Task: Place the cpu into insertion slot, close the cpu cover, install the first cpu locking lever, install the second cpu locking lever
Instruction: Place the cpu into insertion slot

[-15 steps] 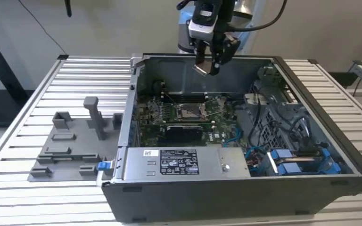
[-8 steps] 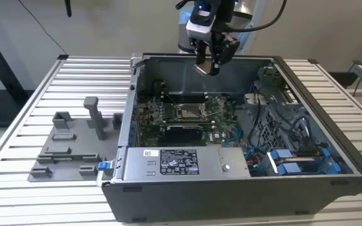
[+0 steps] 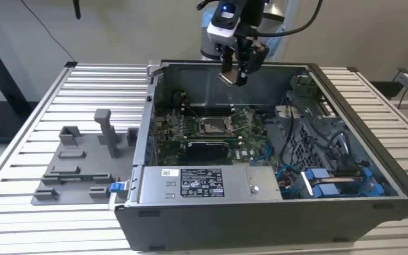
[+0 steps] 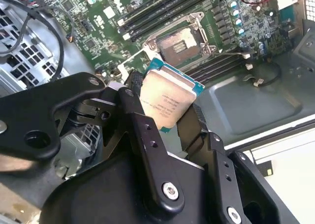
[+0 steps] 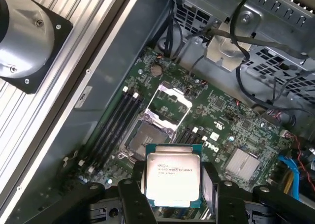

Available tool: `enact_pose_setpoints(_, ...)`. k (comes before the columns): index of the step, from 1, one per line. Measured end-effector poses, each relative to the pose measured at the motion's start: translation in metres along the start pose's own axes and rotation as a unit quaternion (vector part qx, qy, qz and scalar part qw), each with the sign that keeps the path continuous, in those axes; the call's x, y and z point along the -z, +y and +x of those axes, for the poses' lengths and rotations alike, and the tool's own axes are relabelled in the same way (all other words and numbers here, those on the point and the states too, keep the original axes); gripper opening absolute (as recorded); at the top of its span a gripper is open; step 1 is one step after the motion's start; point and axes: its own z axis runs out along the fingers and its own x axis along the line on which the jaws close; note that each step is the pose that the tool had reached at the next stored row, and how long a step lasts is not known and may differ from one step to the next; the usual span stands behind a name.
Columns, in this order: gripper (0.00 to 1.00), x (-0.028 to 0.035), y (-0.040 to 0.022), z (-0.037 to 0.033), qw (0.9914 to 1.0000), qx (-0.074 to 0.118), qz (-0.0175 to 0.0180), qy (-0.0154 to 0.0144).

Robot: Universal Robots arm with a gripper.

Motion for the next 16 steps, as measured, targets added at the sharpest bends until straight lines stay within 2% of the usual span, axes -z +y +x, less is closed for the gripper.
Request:
enact_pose_setpoints(10,0.55,-0.0009,0.0000,0.0002,0.99959,-0.029,0.0010,-0.0014)
enact_pose_setpoints(12,0.55,-0.0010,0.0000,0.0002,0.99932,-0.037,0.0037,-0.0006)
enact_pose_setpoints(14,0.55,-0.0011,0.0000,0.0002,0.99897,-0.045,0.0082,0.0011)
enact_pose_setpoints(16,0.55,-0.0017,0.0000,0.0002,0.99854,-0.053,0.0106,0.0018)
